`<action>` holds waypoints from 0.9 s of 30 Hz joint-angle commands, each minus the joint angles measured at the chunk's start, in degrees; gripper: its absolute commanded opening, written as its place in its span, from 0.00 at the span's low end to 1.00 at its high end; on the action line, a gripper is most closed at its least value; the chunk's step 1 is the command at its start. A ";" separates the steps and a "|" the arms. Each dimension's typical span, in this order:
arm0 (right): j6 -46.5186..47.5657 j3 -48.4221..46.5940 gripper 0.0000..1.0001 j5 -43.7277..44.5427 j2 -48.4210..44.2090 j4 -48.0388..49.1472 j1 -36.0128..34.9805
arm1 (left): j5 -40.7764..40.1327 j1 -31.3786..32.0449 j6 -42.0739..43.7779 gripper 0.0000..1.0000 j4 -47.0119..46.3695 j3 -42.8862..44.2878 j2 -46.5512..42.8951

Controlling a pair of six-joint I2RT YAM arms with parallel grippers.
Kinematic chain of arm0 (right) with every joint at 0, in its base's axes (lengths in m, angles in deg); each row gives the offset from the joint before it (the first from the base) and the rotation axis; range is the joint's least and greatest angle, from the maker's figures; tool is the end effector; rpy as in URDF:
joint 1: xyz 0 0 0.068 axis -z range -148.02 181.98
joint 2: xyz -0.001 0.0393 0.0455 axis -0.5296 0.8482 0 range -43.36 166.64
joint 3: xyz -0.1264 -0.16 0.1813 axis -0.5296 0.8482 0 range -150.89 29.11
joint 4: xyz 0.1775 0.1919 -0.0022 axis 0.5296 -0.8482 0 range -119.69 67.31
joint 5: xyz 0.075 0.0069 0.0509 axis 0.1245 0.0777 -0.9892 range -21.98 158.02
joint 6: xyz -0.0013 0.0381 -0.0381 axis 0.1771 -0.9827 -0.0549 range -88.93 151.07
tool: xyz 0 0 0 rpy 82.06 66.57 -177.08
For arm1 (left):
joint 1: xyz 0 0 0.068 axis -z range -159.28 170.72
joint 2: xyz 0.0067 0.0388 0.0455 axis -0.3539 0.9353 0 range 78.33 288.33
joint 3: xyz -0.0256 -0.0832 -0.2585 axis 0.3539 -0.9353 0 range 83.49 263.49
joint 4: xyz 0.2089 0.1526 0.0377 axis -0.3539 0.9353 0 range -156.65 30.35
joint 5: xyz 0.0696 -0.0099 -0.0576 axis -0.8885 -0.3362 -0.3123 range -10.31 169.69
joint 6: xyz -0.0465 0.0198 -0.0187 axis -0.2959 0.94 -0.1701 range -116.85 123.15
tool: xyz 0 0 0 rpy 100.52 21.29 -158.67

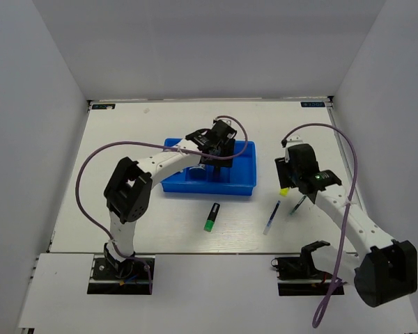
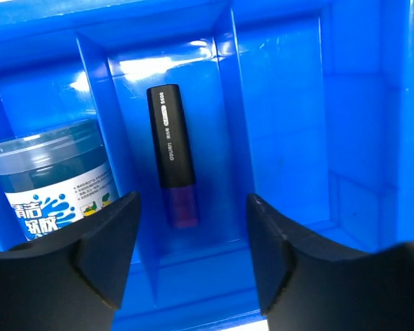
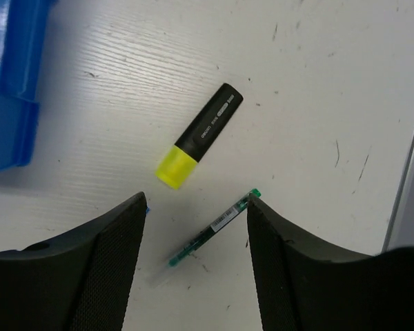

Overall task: Sort the stationery into containers
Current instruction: Place the stationery into the container, then grab a piece of stationery with the right arm

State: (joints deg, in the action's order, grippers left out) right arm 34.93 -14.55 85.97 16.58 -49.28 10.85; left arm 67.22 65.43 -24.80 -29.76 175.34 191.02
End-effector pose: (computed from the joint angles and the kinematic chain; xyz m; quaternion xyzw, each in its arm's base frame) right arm 0.2080 0.0687 0.2575 -0.1351 0.8974 -0.0821 0.4119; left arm 0.3112 -0.2971 0.2341 0.1093 0.9491 -0.0797 0.2844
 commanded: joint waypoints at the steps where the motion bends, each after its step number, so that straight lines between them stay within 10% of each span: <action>1: -8.51 -4.85 0.63 1.30 3.59 -3.20 1.78 | 0.60 0.73 0.69 0.76 -0.76 1.74 -1.85; 7: -16.84 -10.12 0.54 1.29 12.64 -7.15 4.07 | -2.37 2.14 2.89 0.77 -0.23 0.80 -9.22; 12: -20.12 -16.01 0.40 -0.11 24.77 -11.90 6.09 | -7.65 8.63 6.76 0.28 -0.41 -12.98 -22.93; 20: -20.91 -16.81 0.40 -0.11 31.19 -10.77 8.55 | -6.69 16.99 6.32 0.65 -0.85 -32.77 -37.97; 27: -21.35 -18.74 0.41 -2.13 36.82 -10.24 10.40 | -6.95 19.36 5.88 0.68 -6.64 -39.55 -38.07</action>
State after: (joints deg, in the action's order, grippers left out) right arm 15.19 -31.36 84.86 52.17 -59.62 20.56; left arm 61.32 84.21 -18.72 -32.21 136.37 153.95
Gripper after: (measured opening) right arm 0.412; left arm 0.674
